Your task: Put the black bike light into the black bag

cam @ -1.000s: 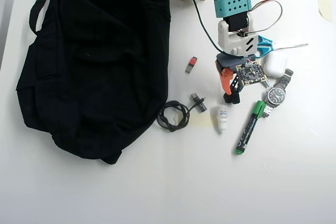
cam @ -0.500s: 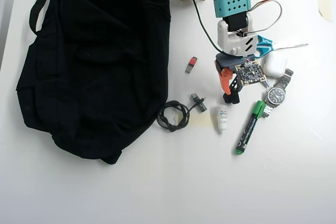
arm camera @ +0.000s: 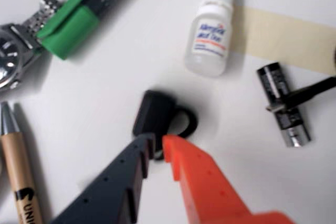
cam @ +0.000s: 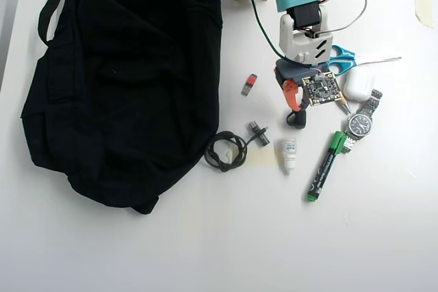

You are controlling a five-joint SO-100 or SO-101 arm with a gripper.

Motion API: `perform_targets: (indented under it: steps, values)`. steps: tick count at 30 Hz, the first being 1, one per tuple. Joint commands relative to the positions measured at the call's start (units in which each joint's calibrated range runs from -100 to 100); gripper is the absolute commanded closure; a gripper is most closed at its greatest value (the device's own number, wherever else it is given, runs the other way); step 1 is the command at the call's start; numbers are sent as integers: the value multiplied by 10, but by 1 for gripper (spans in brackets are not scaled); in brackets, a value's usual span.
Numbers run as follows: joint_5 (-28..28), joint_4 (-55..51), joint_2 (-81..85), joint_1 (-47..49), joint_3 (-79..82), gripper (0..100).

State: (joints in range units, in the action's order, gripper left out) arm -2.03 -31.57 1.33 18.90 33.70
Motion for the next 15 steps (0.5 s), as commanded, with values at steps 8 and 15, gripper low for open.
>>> perform_targets:
  steps: [8,15]
  values:
    - [3,4,14,1,12,85]
    - [-2,3,12,1,6,81]
